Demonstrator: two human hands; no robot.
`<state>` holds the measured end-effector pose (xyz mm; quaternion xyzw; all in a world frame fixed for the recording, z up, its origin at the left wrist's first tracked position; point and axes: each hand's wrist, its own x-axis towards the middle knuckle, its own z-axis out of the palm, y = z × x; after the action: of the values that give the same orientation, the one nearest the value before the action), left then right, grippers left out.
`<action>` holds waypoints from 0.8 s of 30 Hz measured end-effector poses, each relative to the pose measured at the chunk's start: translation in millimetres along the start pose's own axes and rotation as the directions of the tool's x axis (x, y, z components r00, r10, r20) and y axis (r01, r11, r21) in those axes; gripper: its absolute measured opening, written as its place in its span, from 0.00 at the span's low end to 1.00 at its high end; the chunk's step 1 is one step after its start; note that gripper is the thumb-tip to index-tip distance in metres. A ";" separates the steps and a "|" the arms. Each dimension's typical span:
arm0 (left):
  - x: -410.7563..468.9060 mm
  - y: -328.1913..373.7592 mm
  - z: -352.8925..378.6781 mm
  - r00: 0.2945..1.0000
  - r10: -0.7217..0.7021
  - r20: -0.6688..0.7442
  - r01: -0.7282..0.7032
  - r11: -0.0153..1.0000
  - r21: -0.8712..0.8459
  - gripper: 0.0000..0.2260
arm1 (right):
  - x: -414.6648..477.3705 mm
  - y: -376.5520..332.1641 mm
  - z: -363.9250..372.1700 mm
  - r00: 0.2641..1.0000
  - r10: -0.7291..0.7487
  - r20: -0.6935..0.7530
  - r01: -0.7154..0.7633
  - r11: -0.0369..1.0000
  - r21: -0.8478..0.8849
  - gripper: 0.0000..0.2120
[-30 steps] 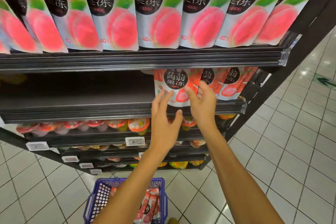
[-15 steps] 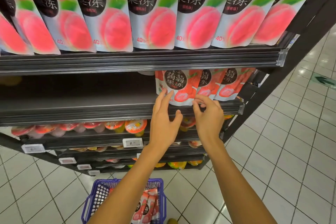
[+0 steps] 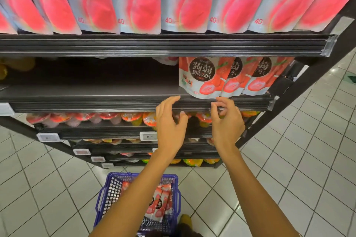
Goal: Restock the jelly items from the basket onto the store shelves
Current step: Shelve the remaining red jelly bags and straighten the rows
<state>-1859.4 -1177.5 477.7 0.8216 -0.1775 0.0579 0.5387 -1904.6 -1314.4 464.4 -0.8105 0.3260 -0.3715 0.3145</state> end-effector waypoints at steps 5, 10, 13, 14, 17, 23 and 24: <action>-25.3 -62.2 -28.4 0.984 -0.173 -0.048 0.171 0.984 -0.041 0.15 | -61.2 12.5 29.4 0.973 0.032 0.230 -0.030 0.999 -0.013 0.04; -77.1 -178.3 -52.7 0.896 -0.443 -0.017 0.442 0.896 -0.037 0.14 | -158.4 55.3 81.7 0.811 0.202 0.549 -0.154 0.979 -0.133 0.06; -118.8 -262.0 -64.5 0.779 -0.619 0.102 0.608 0.785 0.117 0.12 | -222.8 93.7 120.2 0.669 0.308 0.676 -0.223 0.951 -0.213 0.05; -133.8 -291.7 -66.5 0.738 -0.663 0.125 0.644 0.747 0.165 0.12 | -244.7 107.6 134.6 0.605 0.350 0.715 -0.282 0.934 -0.219 0.04; -176.9 -377.2 -63.2 0.682 -0.710 0.176 0.676 0.704 0.219 0.20 | -307.2 152.2 177.8 0.488 0.447 0.750 -0.373 0.883 -0.285 0.02; -253.0 -552.5 -27.4 0.428 -0.857 0.287 0.800 0.507 0.321 0.08 | -419.3 268.7 272.4 0.353 0.667 0.656 -0.325 0.745 -0.583 0.12; -265.4 -578.8 -18.8 0.400 -0.867 0.298 0.813 0.485 0.321 0.07 | -433.4 288.2 287.0 0.303 0.701 0.646 -0.348 0.712 -0.610 0.14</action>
<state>-1899.7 -893.2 -91.0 0.8207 0.1529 -0.3893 0.3893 -1979.6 -1077.3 -75.5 -0.7667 0.4407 0.2668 0.3832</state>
